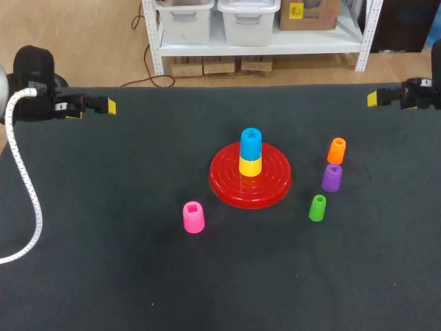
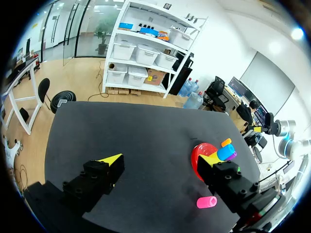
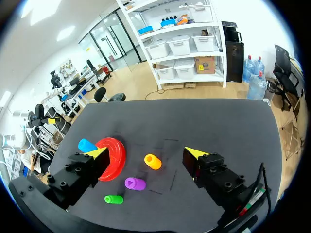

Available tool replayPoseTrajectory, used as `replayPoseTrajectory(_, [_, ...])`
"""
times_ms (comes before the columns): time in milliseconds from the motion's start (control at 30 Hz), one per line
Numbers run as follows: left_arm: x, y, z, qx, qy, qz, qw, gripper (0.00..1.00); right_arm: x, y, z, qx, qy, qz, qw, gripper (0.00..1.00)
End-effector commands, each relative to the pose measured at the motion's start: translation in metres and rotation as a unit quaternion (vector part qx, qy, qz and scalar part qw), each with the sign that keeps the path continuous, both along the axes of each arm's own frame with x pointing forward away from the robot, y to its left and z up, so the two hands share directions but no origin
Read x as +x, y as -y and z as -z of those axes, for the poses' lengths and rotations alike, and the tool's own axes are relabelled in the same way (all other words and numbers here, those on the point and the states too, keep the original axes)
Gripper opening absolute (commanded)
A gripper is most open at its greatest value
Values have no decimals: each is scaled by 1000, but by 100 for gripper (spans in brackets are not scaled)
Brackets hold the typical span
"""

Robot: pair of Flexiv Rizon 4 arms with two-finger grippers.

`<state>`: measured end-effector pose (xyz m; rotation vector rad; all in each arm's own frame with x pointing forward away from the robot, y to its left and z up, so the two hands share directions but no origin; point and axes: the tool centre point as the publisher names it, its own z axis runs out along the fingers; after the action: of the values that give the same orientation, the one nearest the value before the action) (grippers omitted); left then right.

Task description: Pick up and stack the cylinders on the red base in this order: pink,purple,orange,green

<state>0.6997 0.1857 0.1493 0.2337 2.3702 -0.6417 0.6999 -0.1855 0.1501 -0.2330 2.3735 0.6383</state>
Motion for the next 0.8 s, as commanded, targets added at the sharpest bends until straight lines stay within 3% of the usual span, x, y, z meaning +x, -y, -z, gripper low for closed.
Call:
replayPoseTrajectory(33, [0,1,-1,3,-2,-2,1000,100,0,0,0,0,0,0,1000,100])
replayPoseTrajectory(733, [0,1,-1,3,-2,-2,1000,100,0,0,0,0,0,0,1000,100])
replayPoseTrajectory(800, [-3,2,-3,-2,14,33,999,100,0,0,0,0,0,0,1000,100])
